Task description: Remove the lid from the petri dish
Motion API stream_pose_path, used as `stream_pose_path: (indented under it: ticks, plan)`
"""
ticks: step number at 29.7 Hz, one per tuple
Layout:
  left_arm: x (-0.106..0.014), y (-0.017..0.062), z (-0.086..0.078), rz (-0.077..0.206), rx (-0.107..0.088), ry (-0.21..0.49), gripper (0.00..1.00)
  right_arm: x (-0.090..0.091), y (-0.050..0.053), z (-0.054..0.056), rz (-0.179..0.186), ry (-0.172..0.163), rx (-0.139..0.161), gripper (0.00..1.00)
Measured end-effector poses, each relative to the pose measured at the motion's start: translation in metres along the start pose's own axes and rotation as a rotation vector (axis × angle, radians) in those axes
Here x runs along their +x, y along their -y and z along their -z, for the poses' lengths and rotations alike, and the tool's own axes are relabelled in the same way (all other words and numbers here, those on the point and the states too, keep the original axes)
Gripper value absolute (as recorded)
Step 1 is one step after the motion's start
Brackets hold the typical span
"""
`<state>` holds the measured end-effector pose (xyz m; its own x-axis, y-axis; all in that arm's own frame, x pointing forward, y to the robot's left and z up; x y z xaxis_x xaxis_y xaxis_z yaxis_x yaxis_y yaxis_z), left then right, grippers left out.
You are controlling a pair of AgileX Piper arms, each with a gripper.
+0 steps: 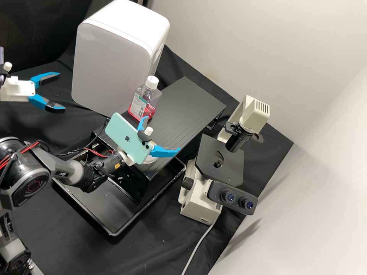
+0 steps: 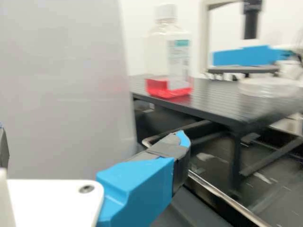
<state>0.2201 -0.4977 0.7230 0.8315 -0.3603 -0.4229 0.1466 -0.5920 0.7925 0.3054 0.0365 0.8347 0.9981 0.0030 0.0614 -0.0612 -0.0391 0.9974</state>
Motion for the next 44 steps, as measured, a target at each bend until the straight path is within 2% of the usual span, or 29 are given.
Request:
stream_pose_path:
  ticks: [6,9,13,15,19,22,23,29,33,44]
  plan:
    - [-0.002,0.0092,-0.016,0.046,0.01,0.082,1.0,0.0,0.0,0.0,0.0,0.0,0.0,1.0]
    - [-0.003,0.0158,-0.022,0.08,0.019,0.128,1.0,0.0,0.0,0.0,0.0,0.0,0.0,1.0]
    - [-0.002,0.0224,-0.026,0.111,0.024,0.163,1.0,0.0,0.0,0.0,0.0,0.0,0.0,1.0]
    - [-0.001,0.0289,-0.028,0.139,0.021,0.173,1.0,0.0,0.0,0.0,0.0,0.0,0.0,1.0]
    - [0.003,0.0373,-0.031,0.172,0.023,0.189,1.0,0.0,0.0,0.0,0.0,0.0,0.0,1.0]
    - [0.004,0.0412,-0.033,0.184,0.047,0.202,1.0,0.0,0.0,0.0,0.0,0.0,0.0,1.0]
    - [0.004,0.0419,-0.033,0.186,0.049,0.203,1.0,0.0,0.0,0.0,0.0,0.0,0.0,1.0]
    - [0.007,0.0455,-0.036,0.197,0.048,0.218,1.0,0.0,0.0,0.0,0.0,0.0,0.0,1.0]
    - [0.01,0.0458,-0.037,0.194,0.05,0.223,1.0,0.0,0.0,0.0,0.0,0.0,0.0,1.0]
    - [0.01,0.0457,-0.037,0.194,0.049,0.221,1.0,0.0,0.0,0.0,0.0,0.0,0.0,1.0]
